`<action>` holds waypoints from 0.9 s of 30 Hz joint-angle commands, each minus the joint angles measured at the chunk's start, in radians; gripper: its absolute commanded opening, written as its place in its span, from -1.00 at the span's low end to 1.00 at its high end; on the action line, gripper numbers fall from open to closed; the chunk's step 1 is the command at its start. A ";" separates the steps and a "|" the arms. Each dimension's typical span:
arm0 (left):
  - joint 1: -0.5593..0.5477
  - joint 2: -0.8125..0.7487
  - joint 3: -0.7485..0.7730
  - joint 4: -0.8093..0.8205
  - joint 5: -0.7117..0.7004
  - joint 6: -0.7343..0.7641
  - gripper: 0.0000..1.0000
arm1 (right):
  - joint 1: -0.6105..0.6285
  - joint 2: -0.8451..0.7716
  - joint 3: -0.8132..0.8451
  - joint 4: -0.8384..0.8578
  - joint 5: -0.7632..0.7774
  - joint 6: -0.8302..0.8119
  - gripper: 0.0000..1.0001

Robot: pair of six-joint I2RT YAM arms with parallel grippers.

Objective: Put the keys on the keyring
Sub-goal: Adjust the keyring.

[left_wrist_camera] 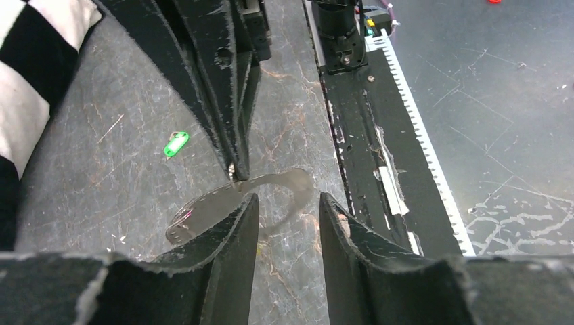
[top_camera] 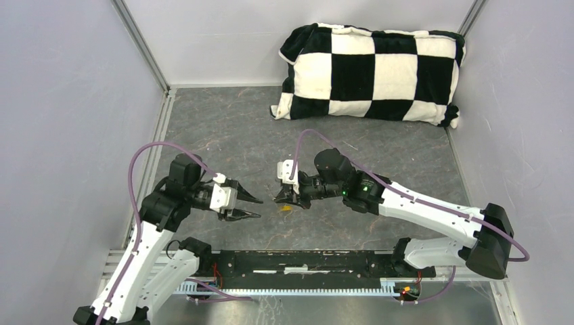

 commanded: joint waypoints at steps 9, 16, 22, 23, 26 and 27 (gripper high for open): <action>0.004 -0.016 -0.096 0.165 -0.028 -0.248 -0.23 | 0.073 0.028 0.105 0.040 0.018 0.023 -0.99; 0.003 -0.026 -0.112 0.165 -0.039 -0.246 -0.24 | 0.118 0.060 0.136 0.033 0.044 0.027 -0.99; 0.003 -0.016 -0.105 0.165 -0.027 -0.247 -0.25 | 0.133 0.071 0.149 0.026 0.058 0.029 -0.99; 0.003 -0.017 -0.102 0.164 -0.020 -0.247 -0.25 | 0.135 0.074 0.154 0.022 0.063 0.031 -0.99; 0.003 -0.023 -0.105 0.165 -0.018 -0.250 -0.34 | 0.141 0.086 0.171 0.011 0.067 0.033 -0.99; 0.002 -0.024 -0.107 0.165 -0.023 -0.247 -0.36 | 0.142 0.090 0.176 0.007 0.069 0.034 -0.99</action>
